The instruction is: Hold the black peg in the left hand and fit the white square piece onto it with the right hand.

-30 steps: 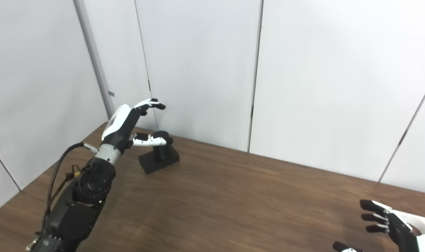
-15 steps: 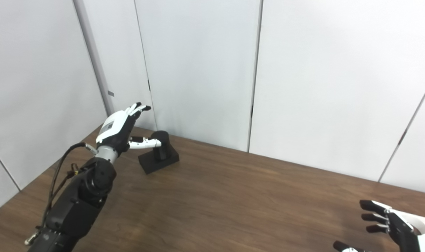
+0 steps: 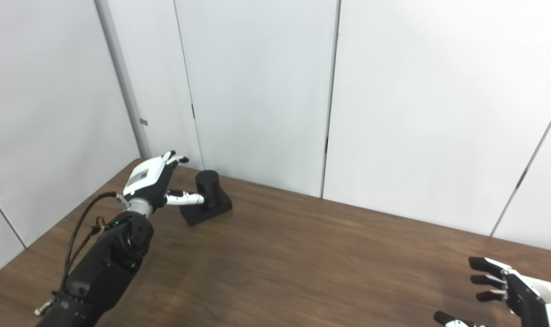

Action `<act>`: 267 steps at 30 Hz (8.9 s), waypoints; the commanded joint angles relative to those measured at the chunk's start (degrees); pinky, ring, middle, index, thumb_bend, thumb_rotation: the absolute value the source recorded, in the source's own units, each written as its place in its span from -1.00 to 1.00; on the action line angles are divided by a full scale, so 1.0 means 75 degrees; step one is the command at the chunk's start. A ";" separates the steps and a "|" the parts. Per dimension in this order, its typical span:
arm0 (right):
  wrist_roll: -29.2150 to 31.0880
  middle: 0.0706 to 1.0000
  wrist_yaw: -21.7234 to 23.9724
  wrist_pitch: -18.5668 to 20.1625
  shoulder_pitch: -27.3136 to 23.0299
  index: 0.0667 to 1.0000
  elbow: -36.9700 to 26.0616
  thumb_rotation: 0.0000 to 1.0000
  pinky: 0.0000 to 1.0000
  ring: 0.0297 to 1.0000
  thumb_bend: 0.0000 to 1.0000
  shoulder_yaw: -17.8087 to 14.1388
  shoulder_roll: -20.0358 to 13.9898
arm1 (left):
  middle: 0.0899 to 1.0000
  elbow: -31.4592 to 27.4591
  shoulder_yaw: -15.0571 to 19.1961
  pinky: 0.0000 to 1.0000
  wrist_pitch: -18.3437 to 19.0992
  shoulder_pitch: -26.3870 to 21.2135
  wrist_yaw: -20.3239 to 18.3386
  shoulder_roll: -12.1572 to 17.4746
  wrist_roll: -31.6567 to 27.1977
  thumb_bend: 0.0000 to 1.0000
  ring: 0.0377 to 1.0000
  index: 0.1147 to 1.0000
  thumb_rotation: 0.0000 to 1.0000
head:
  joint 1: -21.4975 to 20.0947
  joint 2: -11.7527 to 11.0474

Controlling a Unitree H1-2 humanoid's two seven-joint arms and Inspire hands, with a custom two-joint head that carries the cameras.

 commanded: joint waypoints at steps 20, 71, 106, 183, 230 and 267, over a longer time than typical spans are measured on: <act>0.0072 0.39 0.0083 -0.0017 -0.0079 0.33 -0.0471 -1.00 0.02 0.27 -0.05 -0.0042 -0.0004 | 1.00 0.1365 -0.0840 0.72 0.0121 -0.0710 -0.0091 0.0506 0.0319 1.00 1.00 0.66 -0.01 | -0.0095 0.0088; 0.0006 0.40 0.0088 0.0206 0.0001 0.33 -0.0720 -1.00 0.06 0.26 -0.06 -0.0040 0.0075 | 0.75 0.3054 -0.1525 0.71 -0.1571 -0.1248 -0.0141 0.0604 -0.0463 0.18 0.92 -0.12 -0.87 | -0.0284 0.0311; 0.0120 0.45 0.0129 0.0426 -0.0111 0.34 -0.0599 -1.00 0.09 0.29 -0.05 -0.0037 0.0119 | 0.72 0.0729 -0.2875 0.71 -0.3853 -0.0158 -0.1015 0.0182 -0.0367 0.04 0.80 -0.16 -0.87 | -0.0830 0.0507; -0.5342 0.98 0.4404 0.3002 -0.4156 0.87 0.1746 -0.66 0.81 0.97 0.78 0.2400 -0.3981 | 0.67 0.1334 -0.4886 0.55 -0.5687 -0.0202 -0.0422 -0.0126 0.1300 0.05 0.70 -0.15 -0.88 | -0.6795 -0.0322; -0.5024 0.80 0.3835 0.2453 -0.5211 0.49 0.5478 -0.64 0.60 0.79 0.58 0.3614 -0.3276 | 0.61 0.0506 -0.4632 0.51 -0.5399 0.0095 -0.0977 -0.0097 0.1106 0.05 0.64 -0.15 -0.89 | -0.6588 -0.0041; -0.3780 0.51 0.3464 0.2273 -0.5048 -0.11 0.5470 -0.73 0.66 0.70 0.04 0.3498 -0.3294 | 0.60 0.0200 -0.4509 0.47 -0.5248 0.0162 -0.1274 -0.0122 0.1071 0.05 0.61 -0.16 -0.89 | -0.6383 0.0205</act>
